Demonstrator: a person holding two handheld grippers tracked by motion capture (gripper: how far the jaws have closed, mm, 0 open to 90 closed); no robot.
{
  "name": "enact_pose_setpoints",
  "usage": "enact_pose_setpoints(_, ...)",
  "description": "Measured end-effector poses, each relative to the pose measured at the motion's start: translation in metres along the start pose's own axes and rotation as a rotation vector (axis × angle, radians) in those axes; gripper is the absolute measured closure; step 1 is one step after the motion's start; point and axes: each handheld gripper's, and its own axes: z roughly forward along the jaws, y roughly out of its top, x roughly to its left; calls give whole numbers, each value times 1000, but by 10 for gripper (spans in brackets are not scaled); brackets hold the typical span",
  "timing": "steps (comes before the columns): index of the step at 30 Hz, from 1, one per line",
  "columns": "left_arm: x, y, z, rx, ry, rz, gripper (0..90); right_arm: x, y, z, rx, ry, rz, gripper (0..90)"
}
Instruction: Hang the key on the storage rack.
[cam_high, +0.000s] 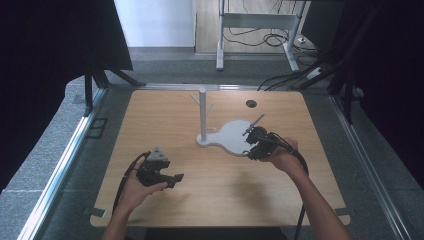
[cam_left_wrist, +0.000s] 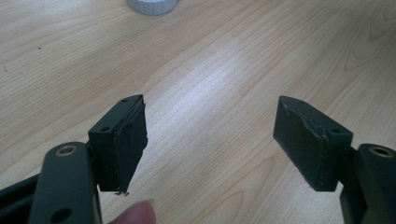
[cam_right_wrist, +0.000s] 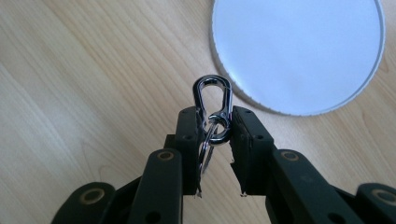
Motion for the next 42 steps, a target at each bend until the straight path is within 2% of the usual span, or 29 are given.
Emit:
enact_pose_setpoints(13,1,0,-1,-3,-4,-2,264,-11,31,6,2,6,9,734)
enact_pose_setpoints(23,1,0,0,-2,-8,-1,264,-15,49,1,-3,10,1,735)
enact_pose_setpoints(30,2,0,-1,-4,-11,0,264,-14,63,0,-2,10,-22,735)
enact_pose_setpoints(42,3,-1,-2,-4,-15,0,264,-12,83,0,8,10,-31,735)
